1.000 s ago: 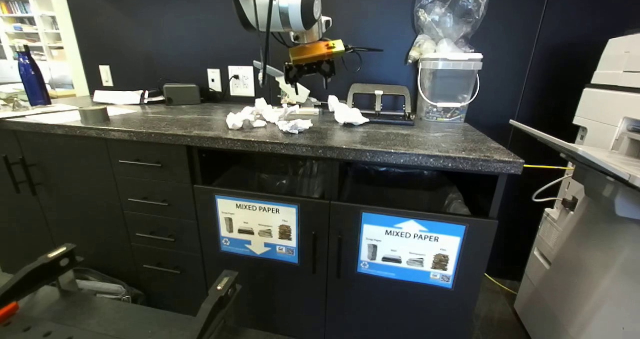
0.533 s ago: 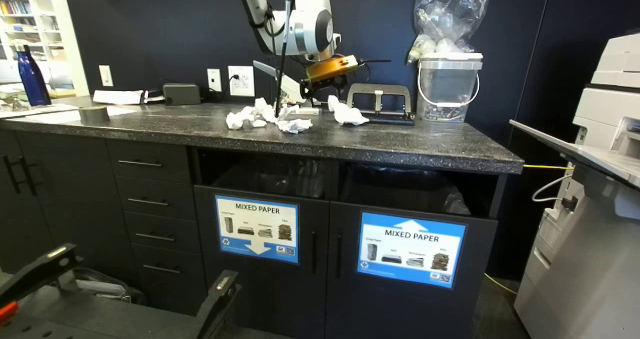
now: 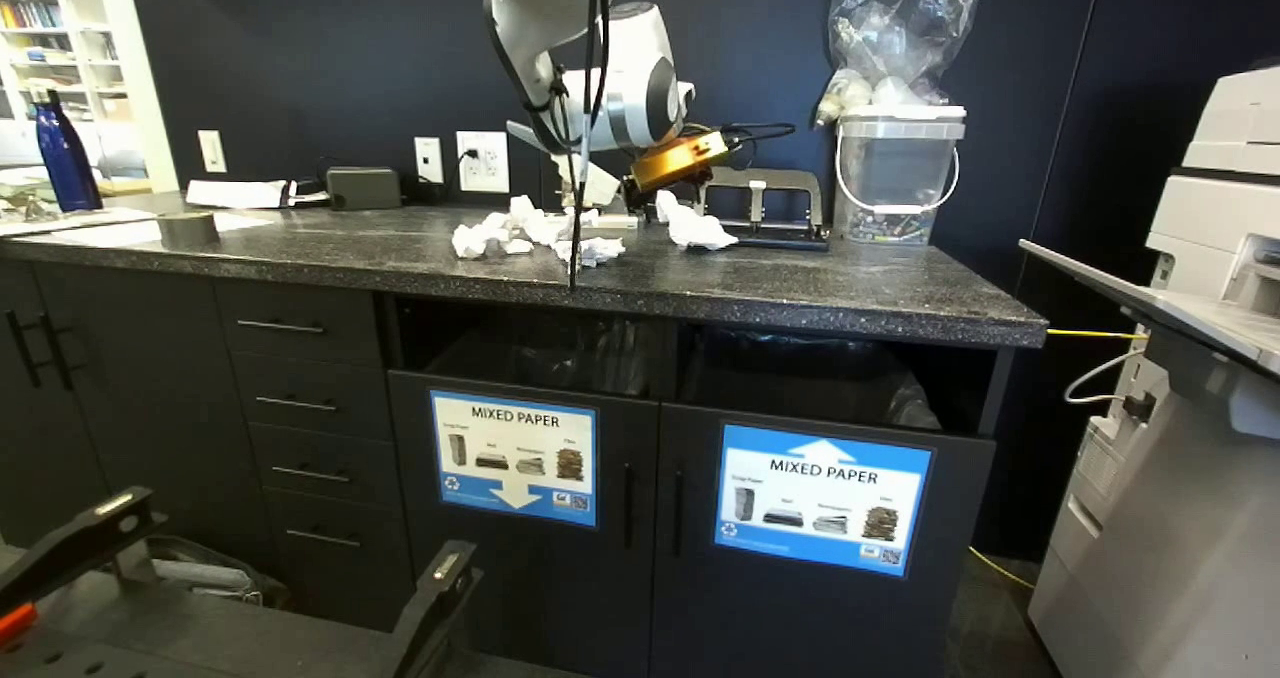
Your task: Put the tissues inside the rubbish bin.
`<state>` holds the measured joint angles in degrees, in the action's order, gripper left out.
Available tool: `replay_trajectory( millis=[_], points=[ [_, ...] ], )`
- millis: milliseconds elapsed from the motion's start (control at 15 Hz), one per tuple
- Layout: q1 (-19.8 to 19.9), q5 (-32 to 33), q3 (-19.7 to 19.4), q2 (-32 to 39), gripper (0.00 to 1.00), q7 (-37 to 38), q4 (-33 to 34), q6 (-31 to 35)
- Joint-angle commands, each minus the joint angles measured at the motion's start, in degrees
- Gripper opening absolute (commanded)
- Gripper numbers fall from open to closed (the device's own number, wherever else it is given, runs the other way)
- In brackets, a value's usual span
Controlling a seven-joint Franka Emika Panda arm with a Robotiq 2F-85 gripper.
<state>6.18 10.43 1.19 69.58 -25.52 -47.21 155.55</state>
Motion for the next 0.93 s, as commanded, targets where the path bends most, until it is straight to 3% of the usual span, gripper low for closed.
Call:
replay_trajectory(
  millis=[0,200,600,667,733,867],
  points=[
    [-1.09,0.02,-3.8,9.45,1.0,6.1,13.04,5.89],
    [-0.69,-0.33,-5.42,14.64,1.0,8.78,19.09,6.87],
    [-0.13,-1.89,-8.52,20.31,1.0,20.26,24.06,12.19],
    [-0.47,-1.52,-9.53,15.94,0.75,23.31,16.26,16.29],
    [-0.56,-1.51,-10.33,16.31,0.74,25.34,16.33,17.57],
    [-0.81,-1.47,-12.34,16.3,0.58,29.23,15.66,19.93]
  ],
)
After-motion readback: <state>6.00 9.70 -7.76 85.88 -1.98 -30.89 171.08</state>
